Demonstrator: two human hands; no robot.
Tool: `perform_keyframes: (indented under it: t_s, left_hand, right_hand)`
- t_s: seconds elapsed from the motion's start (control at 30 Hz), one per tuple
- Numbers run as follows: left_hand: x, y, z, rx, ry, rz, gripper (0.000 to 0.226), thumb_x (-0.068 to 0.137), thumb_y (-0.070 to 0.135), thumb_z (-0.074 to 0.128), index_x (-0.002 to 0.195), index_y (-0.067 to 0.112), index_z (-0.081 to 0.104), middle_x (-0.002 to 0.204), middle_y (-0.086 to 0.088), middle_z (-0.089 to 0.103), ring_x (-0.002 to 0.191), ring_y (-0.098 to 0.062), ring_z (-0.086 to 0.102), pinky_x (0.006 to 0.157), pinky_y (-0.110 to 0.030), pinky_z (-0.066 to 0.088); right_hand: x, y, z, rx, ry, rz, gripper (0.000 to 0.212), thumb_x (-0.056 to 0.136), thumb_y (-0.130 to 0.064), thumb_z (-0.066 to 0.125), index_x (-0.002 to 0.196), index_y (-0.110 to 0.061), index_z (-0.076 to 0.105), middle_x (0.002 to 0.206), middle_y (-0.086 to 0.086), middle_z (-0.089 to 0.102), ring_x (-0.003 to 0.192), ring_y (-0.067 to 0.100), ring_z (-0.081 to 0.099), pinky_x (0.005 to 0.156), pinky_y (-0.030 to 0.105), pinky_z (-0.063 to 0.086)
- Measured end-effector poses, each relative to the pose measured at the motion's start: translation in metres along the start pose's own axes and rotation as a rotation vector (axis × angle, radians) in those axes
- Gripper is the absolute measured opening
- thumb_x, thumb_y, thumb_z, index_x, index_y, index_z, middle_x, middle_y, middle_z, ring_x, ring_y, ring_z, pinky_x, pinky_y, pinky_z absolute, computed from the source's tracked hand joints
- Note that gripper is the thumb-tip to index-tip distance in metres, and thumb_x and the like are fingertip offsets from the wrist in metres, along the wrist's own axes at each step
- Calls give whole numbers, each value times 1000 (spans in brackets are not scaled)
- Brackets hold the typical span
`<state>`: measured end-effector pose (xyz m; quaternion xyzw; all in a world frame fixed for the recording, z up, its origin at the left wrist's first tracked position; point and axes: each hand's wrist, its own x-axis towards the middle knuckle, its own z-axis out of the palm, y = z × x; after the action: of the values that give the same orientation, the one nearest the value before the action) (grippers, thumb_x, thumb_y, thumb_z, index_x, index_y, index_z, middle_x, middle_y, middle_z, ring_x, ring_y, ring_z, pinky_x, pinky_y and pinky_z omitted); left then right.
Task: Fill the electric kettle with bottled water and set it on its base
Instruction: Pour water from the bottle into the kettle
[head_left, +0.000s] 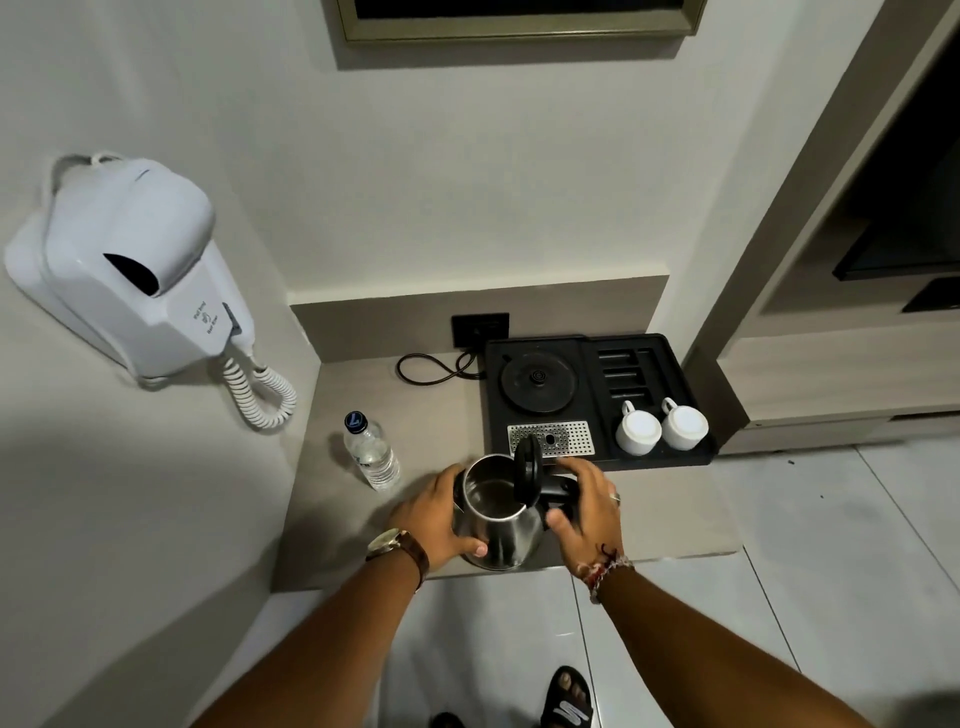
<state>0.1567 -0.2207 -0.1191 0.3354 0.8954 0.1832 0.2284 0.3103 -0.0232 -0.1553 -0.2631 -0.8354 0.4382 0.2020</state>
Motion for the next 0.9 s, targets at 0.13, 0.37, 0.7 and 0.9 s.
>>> perform_keyframes:
  t_s: [0.13, 0.37, 0.7, 0.9]
  left_hand:
    - [-18, -13, 3, 32, 58, 112, 157, 47, 75, 86, 155, 39, -22, 163, 6, -34, 148, -16, -7, 111, -37, 20]
    - [-53, -43, -34, 55, 428, 152, 100, 75, 54, 83, 152, 21, 30, 161, -19, 22, 138, -42, 39, 104, -58, 47]
    - [9, -66, -117, 346, 304, -81, 49, 104, 33, 46, 153, 30, 40, 151, 1, 43, 126, -33, 42, 95, -45, 47]
    - [29, -65, -126, 353, 371, -123, 31, 104, 35, 50, 130, 26, 62, 129, -6, 58, 115, -34, 50, 90, -45, 50]
  right_hand:
    - [-6, -9, 8, -414, -78, -100, 123, 61, -103, 50, 153, -23, 35, 161, 3, 40, 150, 28, 33, 121, 58, 26]
    - [0, -40, 27, -600, 19, -58, 120, 61, -101, 49, 143, -14, 51, 144, 8, 58, 139, 36, 45, 120, 59, 29]
    - [3, -38, 27, -556, 1, -97, 105, 66, -95, 55, 136, -17, 53, 131, 6, 64, 123, 33, 57, 110, 50, 47]
    - [3, -38, 25, -560, -18, -71, 103, 65, -98, 50, 130, -17, 57, 124, 5, 64, 120, 33, 55, 104, 49, 50]
